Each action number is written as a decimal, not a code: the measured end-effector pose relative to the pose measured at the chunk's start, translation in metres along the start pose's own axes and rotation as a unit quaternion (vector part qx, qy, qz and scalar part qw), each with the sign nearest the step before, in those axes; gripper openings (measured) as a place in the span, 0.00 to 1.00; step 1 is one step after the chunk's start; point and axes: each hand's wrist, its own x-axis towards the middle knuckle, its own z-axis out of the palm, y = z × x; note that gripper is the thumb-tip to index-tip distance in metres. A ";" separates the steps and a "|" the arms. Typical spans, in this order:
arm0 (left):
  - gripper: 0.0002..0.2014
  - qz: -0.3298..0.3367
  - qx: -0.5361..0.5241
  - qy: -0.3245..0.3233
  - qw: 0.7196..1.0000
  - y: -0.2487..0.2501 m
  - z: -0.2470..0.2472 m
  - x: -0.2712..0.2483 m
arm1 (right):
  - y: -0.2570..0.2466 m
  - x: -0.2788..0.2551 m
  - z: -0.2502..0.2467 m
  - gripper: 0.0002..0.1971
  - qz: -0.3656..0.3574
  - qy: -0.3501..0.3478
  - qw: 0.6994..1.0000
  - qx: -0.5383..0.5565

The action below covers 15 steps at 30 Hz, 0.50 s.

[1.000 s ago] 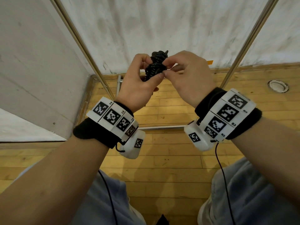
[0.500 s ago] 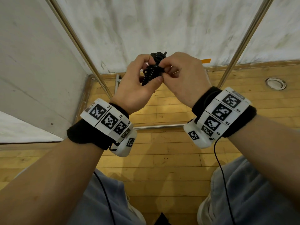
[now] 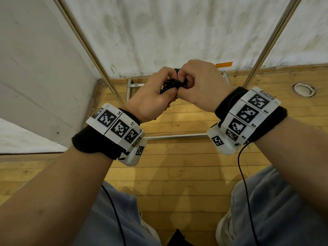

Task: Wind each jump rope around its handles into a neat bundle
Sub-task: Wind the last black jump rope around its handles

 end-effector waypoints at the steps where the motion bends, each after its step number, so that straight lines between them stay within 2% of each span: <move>1: 0.09 -0.001 -0.007 -0.001 1.000 0.000 0.000 0.000 | 0.000 -0.001 0.000 0.07 0.004 -0.001 1.000 0.004; 7: 0.09 0.012 -0.011 0.044 0.999 -0.002 -0.001 0.001 | -0.002 -0.004 -0.011 0.07 -0.001 -0.019 0.997 0.074; 15: 0.06 0.007 -0.024 0.048 0.999 -0.001 0.000 0.000 | -0.006 -0.006 -0.014 0.07 -0.044 -0.004 0.999 -0.009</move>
